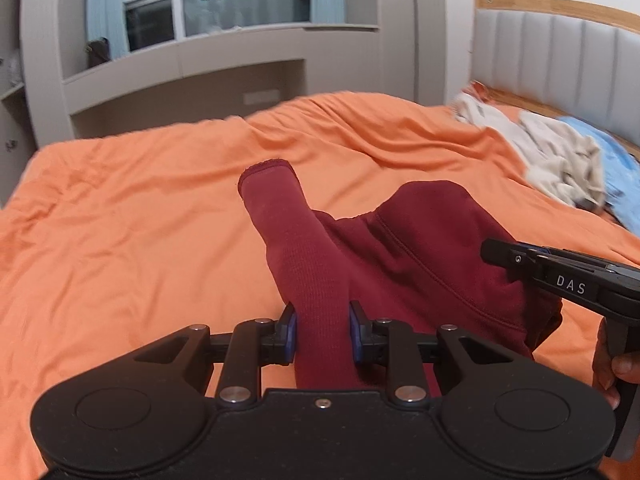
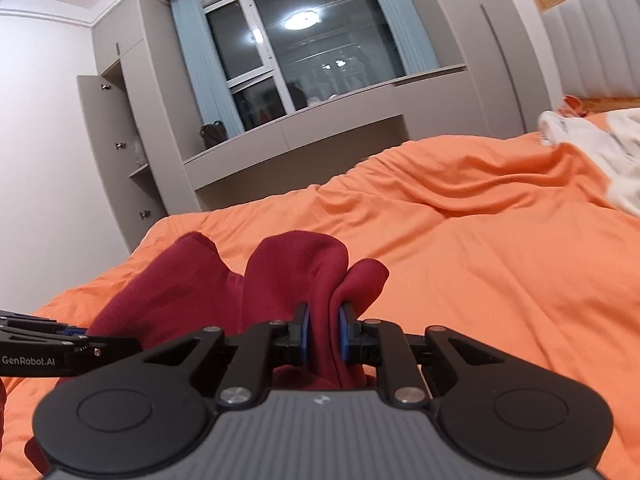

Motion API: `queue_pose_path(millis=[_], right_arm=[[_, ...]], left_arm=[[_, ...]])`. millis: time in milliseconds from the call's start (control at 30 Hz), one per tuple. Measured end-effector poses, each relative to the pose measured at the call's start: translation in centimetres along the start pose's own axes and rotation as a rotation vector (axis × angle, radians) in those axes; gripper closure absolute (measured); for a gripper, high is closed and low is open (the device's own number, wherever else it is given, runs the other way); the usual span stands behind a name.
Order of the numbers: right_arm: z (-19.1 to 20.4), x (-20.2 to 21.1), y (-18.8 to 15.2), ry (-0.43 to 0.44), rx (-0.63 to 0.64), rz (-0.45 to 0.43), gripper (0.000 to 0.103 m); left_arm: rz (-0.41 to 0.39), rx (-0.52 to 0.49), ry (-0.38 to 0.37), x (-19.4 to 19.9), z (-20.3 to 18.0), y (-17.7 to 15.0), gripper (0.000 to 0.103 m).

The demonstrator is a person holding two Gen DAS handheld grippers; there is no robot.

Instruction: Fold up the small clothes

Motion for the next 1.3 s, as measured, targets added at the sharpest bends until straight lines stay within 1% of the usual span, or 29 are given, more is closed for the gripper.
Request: queue_pose_path(millis=[67,167,300,400,500,600,700,733,767,800,867,933,967,1000,1033,1067,1100,1133,1167,1233,1300], right_arm=[[-0.1,-1.6,-0.2,0.006,0.012,0.019,0.086],[-0.9,-3.6,-1.0,-0.007,0.014,0.057,0.086],[-3.0,-5.5,-3.2,-0.057,-0.018,0.139,0.086],[-4.9,-6.2,-4.6,-0.109,-0.051,0.193,0.086],[-5.9,-6.3,-5.3,-0.120,-0.085,0.208,0.085],[-5.7,-6.1,-5.6,-0.132,-0.067,0.213,0.083],[-5.5,-6.0,-5.8,-0.152,-0.043,0.219,0.077],[-5.5,-6.0,-5.9,-0.159,-0.038,0.221,0.071],[-5.5,-6.0,-5.7,-0.165,-0.035,0.224,0.067],[-5.5,-5.9,-5.8,-0.174,-0.032,0.225,0.059],[-5.4,-5.8,-5.5,-0.177,-0.021,0.226,0.051],[-5.2,-5.6,-5.4,-0.180,-0.005,0.224,0.028],[-5.1,-5.4,-5.2,-0.183,0.006,0.219,0.023],[-5.0,-5.3,-5.1,-0.186,0.017,0.214,0.018],[-4.9,-5.1,-5.0,-0.190,0.029,0.212,0.014],[-4.8,-5.1,-4.9,-0.195,0.041,0.213,0.012],[-4.8,-5.0,-4.9,-0.201,0.051,0.213,0.008],[-4.8,-4.9,-4.8,-0.209,0.058,0.211,0.004],[-4.9,-4.8,-4.8,-0.215,0.060,0.208,0.003],[-4.9,-4.6,-4.7,-0.226,0.062,0.203,0.000],[-5.1,-4.5,-4.7,-0.235,0.063,0.210,0.000]], left_arm=[[0.004,0.003,0.017,-1.0,0.5,0.0,0.076],[0.031,0.020,0.014,-3.1,0.9,-0.8,0.076],[0.101,0.041,0.000,-6.6,0.7,-2.9,0.076],[0.132,0.033,0.023,-8.2,0.4,-4.3,0.076],[0.132,0.019,0.039,-8.5,0.2,-4.7,0.075],[0.143,0.010,0.050,-8.8,0.1,-4.7,0.073],[0.165,0.005,0.063,-9.2,0.2,-5.1,0.071],[0.170,0.004,0.067,-9.2,0.3,-5.2,0.070],[0.175,0.003,0.070,-9.3,0.3,-5.3,0.069],[0.180,0.003,0.071,-9.4,0.3,-5.3,0.068],[0.192,0.012,0.074,-9.5,0.5,-5.4,0.063],[0.205,0.019,0.071,-9.7,0.6,-5.5,0.055],[0.212,0.022,0.067,-9.8,0.6,-5.6,0.052],[0.220,0.026,0.064,-9.8,0.7,-5.8,0.043],[0.228,0.034,0.063,-9.9,0.7,-5.9,0.034],[0.234,0.045,0.064,-9.9,0.7,-6.1,0.030],[0.239,0.058,0.065,-10.0,0.8,-6.2,0.023],[0.241,0.068,0.065,-9.9,0.9,-6.3,0.019],[0.243,0.075,0.064,-9.9,0.9,-6.3,0.017],[0.247,0.083,0.074,-9.8,1.0,-6.4,0.008],[0.246,0.096,0.091,-9.5,1.3,-6.3,0.006]])
Point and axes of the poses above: each gripper's, at about its wrist camera, not at the fingertips, and x roughly against the way its jaws point, z to its left, y to its top, the point moved 7 cm from there along -x, roughly the way its jaws point, and after that the axes turned 6 degrees about y, right-handed, at the moved point
